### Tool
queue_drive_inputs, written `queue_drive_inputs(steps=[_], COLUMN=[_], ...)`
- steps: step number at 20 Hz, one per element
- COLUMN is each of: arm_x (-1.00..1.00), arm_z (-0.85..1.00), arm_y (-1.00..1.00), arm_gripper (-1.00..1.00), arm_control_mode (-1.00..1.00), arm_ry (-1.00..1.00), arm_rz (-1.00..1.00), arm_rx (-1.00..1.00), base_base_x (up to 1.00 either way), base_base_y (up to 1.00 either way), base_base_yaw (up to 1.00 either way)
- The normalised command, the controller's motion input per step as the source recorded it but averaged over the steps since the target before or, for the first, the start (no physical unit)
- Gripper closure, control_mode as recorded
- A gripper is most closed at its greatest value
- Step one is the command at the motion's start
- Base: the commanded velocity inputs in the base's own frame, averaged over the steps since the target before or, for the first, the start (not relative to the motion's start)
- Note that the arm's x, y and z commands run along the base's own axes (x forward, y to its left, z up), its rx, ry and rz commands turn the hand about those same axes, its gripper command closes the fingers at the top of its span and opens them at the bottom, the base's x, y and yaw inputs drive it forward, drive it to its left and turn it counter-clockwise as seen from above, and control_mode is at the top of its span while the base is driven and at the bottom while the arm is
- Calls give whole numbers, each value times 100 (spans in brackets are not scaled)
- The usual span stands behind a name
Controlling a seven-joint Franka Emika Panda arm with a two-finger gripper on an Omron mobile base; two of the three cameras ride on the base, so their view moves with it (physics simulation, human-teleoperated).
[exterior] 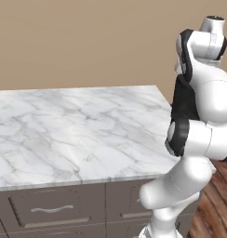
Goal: Grab the garlic and lemon wedge from the fridge, place them in the blender, close the lid, and turn on the blender to create a marinade.
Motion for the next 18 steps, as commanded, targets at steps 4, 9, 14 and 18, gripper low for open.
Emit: queue_drive_inputs(steps=[4, 9, 14, 18], arm_x=[-10, 0, 0, 0], arm_z=[-29, -8, 0, 0], arm_y=[28, 29, 32, 25], arm_gripper=[-100, -100, -100, -100], arm_control_mode=[-100, -100, -100, -100], arm_ry=[-6, -4, -3, -8], arm_rz=[-5, -4, -5, -2], arm_rx=[0, 0, 0, 0], base_base_x=[0, 0, 0, 0], base_base_y=[0, 0, 0, 0], base_base_yaw=[0, 0, 0, 0])
